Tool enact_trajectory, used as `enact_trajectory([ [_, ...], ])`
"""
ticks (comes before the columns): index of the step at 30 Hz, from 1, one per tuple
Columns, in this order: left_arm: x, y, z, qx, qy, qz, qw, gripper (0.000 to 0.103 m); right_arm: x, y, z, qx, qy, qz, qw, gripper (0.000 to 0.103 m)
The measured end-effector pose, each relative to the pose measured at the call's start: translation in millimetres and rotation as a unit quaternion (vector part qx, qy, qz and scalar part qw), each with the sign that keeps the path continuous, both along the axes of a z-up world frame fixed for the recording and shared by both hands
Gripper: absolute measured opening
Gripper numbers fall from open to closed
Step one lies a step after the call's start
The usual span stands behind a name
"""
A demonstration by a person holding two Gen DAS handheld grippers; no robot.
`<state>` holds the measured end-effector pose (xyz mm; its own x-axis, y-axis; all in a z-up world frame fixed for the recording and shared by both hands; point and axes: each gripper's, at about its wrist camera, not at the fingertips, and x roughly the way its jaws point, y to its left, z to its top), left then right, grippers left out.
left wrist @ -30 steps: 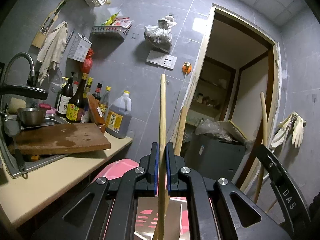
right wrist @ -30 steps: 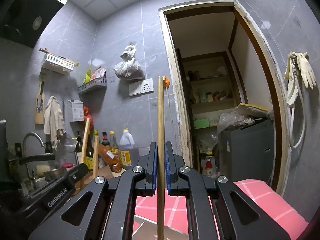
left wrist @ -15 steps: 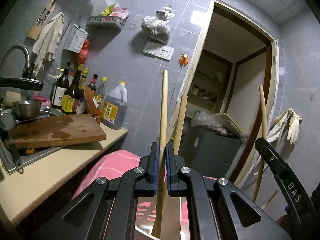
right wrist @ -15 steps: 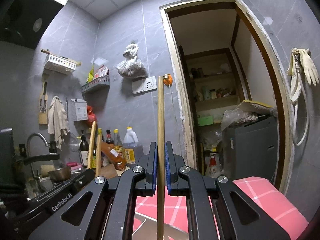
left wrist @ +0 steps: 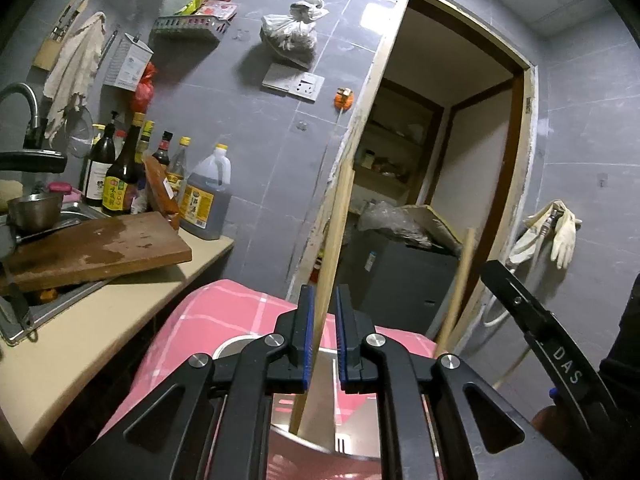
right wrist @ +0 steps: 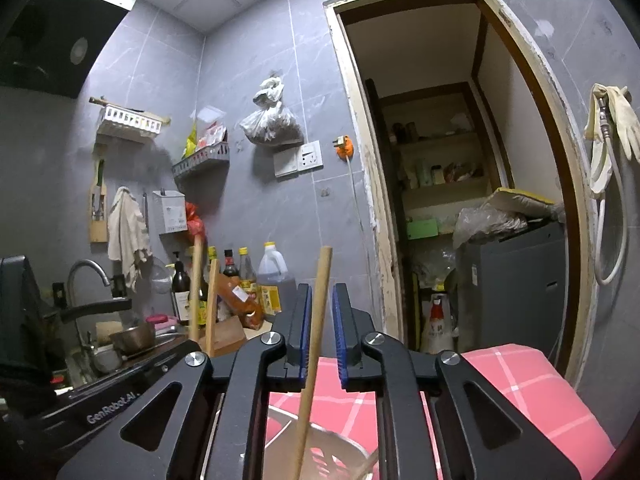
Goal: Organize utensils
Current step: 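Lower the left tool's chopstick into the white holder while the right tool lowers its chopstick in, then open both tools and pull them back from the white holder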
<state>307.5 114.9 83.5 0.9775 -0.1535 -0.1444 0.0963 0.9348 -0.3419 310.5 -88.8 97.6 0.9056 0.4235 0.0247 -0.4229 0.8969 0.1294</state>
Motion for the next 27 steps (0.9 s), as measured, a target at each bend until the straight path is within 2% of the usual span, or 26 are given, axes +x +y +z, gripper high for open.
enact_trajectory([
  [2,-3.1,-0.8,4.2,0.002,0.000,-0.007,1.0000,0.009,-4.0,-3.2,4.6,-0.001,-0.002,0.003,1.000,0.021],
  [4,-7.0,-2.2,8.2,0.004,0.000,-0.013,0.9999,0.013,-7.1,-6.1,8.1,-0.004,-0.004,0.003,1.000,0.022],
  [6,-10.9,-3.4,11.7,0.002,0.001,-0.018,0.9998,0.022,-11.4,-10.1,13.2,-0.010,-0.004,0.001,1.000,0.023],
  [11,-23.8,-8.9,23.0,0.003,0.004,-0.026,0.9996,0.033,-25.0,-25.7,23.4,-0.020,-0.003,-0.002,1.000,0.032],
  [13,-30.3,-12.3,28.3,0.005,0.003,-0.030,0.9995,0.040,-31.0,-32.5,25.6,-0.024,-0.003,-0.006,1.000,0.043],
  [15,-37.2,-15.8,33.2,0.006,0.003,-0.030,0.9995,0.059,-39.1,-42.5,28.0,-0.025,-0.002,-0.012,1.000,0.051],
  [16,-40.7,-17.8,35.4,0.008,0.002,-0.028,0.9996,0.062,-42.7,-46.8,28.2,-0.026,-0.001,-0.015,1.000,0.057],
  [18,-48.7,-23.1,39.5,0.018,-0.004,-0.026,0.9995,0.077,-50.7,-57.2,29.2,-0.029,0.002,-0.021,0.999,0.063],
  [19,-52.0,-26.5,41.3,0.025,-0.004,-0.023,0.9994,0.082,-55.0,-63.0,29.0,-0.031,0.004,-0.025,0.999,0.070],
  [21,-59.9,-32.6,43.3,0.036,-0.011,-0.017,0.9992,0.093,-60.5,-71.3,28.4,-0.035,0.009,-0.033,0.999,0.077],
  [23,-66.4,-38.6,44.2,0.042,-0.016,-0.017,0.9989,0.097,-67.8,-80.7,26.9,-0.040,0.014,-0.038,0.998,0.081],
  [27,-77.0,-54.0,43.5,0.063,-0.017,-0.019,0.9977,0.099,-81.6,-98.9,22.5,-0.048,0.022,-0.053,0.997,0.101],
])
